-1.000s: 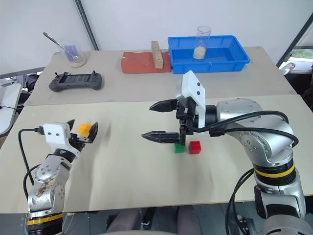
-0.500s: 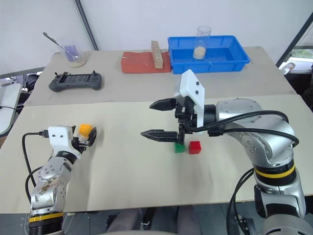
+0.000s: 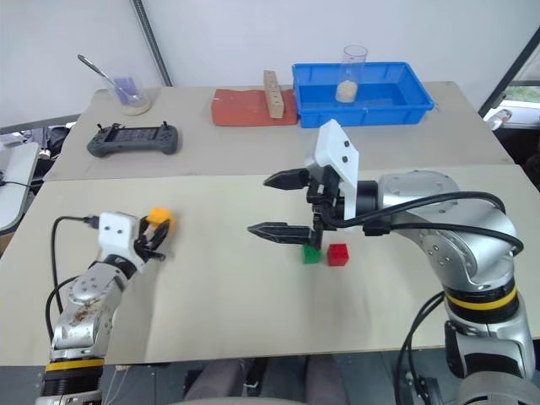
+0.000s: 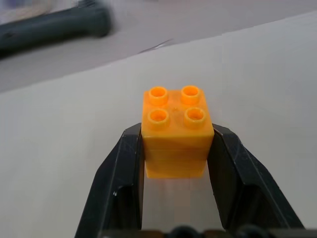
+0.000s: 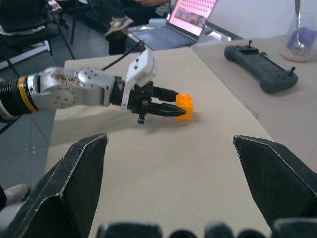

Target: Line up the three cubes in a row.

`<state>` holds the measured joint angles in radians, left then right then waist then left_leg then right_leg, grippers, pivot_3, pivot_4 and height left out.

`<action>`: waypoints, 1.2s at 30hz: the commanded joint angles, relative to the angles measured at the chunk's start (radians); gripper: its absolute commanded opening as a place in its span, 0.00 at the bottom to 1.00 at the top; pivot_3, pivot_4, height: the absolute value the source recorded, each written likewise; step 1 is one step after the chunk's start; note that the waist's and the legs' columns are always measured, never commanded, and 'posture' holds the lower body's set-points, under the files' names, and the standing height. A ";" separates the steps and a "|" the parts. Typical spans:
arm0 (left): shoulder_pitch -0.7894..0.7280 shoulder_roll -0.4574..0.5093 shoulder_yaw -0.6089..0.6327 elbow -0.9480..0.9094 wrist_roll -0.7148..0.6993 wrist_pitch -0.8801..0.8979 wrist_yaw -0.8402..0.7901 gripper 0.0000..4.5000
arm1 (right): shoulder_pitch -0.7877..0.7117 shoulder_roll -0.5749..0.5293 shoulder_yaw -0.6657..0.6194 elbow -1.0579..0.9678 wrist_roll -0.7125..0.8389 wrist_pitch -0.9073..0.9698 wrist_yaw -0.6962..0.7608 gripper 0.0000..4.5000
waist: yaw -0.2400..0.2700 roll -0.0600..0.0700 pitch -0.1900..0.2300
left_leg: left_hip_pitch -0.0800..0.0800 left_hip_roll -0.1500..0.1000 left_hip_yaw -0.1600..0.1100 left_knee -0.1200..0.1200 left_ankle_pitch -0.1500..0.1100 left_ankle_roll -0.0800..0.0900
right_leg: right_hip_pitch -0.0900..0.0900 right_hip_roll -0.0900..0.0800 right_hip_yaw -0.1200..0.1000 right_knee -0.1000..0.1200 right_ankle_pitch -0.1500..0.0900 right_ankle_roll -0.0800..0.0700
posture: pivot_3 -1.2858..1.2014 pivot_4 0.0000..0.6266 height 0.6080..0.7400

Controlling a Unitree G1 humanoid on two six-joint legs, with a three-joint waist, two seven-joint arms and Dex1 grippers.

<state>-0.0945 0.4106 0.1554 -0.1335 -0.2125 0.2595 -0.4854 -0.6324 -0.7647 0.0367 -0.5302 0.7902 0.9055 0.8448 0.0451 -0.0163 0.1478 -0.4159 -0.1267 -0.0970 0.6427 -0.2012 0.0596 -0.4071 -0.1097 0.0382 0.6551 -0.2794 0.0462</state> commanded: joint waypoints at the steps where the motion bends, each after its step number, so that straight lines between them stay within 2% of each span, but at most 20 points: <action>1: -0.107 0.052 -0.096 -0.066 -0.127 0.021 -0.247 0.29 | 0.050 -0.072 -0.068 -0.036 -0.014 -0.026 0.029 1.00 | 0.001 0.000 0.000 | 0.000 0.000 0.000 0.000 0.000 0.000 | 0.001 0.000 0.000 0.000 0.000 0.000 | 0.52 0.24 1.00; 6: -0.268 0.084 -0.286 0.099 -0.119 -0.060 -0.565 0.29 | 0.150 -0.137 -0.104 -0.055 -0.029 -0.054 0.047 1.00 | -0.012 0.000 0.000 | 0.000 0.000 0.001 0.000 0.001 0.001 | 0.003 0.000 0.000 0.001 0.000 0.000 | 0.52 0.24 1.00; 7: -0.290 0.086 -0.325 0.146 -0.099 -0.102 -0.625 0.29 | 0.169 -0.144 -0.110 -0.065 -0.030 -0.055 0.044 1.00 | -0.020 0.000 0.000 | 0.000 0.001 0.001 0.000 0.003 0.006 | 0.002 0.001 0.000 0.001 0.000 0.000 | 0.52 0.24 1.00; 12: -0.376 0.045 -0.430 0.390 -0.022 -0.292 -0.771 0.29 | 0.232 -0.157 -0.142 -0.100 -0.031 -0.046 0.014 1.00 | -0.036 0.000 0.000 | 0.000 0.001 0.001 -0.003 0.004 0.007 | 0.001 0.001 0.000 0.001 0.000 0.000 | 0.52 0.24 1.00; 16: -0.412 0.012 -0.448 0.483 0.001 -0.374 -0.814 0.29 | 0.269 -0.165 -0.171 -0.120 -0.022 -0.034 -0.013 1.00 | -0.031 0.000 0.000 | 0.000 0.001 0.001 -0.002 0.004 0.008 | 0.002 0.000 0.000 0.000 0.000 0.000 | 0.52 0.24 1.00; 23: -0.451 -0.057 -0.438 0.591 0.035 -0.446 -0.782 0.29 | 0.310 -0.164 -0.200 -0.156 0.000 -0.022 -0.053 1.00 | -0.027 -0.001 0.000 | 0.000 0.000 0.001 0.000 0.003 0.009 | 0.003 -0.001 0.000 0.000 0.000 0.000 | 0.52 0.24 1.00; 32: -0.482 -0.088 -0.440 0.644 0.042 -0.463 -0.800 0.29 | 0.335 -0.169 -0.207 -0.162 -0.002 -0.036 -0.061 1.00 | -0.028 -0.001 0.000 | 0.000 0.000 0.001 0.000 0.003 0.009 | 0.003 0.000 0.000 0.001 0.000 0.000 | 0.52 0.24 1.00; 36: -0.489 -0.090 -0.435 0.649 0.033 -0.440 -0.816 0.71 | 0.336 -0.167 -0.199 -0.154 -0.008 -0.045 -0.059 1.00 | -0.030 -0.001 0.000 | 0.000 0.000 0.001 0.000 0.003 0.009 | 0.002 0.000 0.000 0.001 0.000 0.000 | 0.52 0.24 1.00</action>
<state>-0.5661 0.3244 -0.2862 0.5253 -0.1746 -0.1886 -1.2933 -0.2955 -0.9233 -0.1355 -0.6656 0.7805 0.8825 0.7847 0.0147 -0.0169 0.1481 -0.4161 -0.1263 -0.0959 0.6429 -0.1979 0.0683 -0.4047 -0.1094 0.0381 0.6566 -0.2792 0.0462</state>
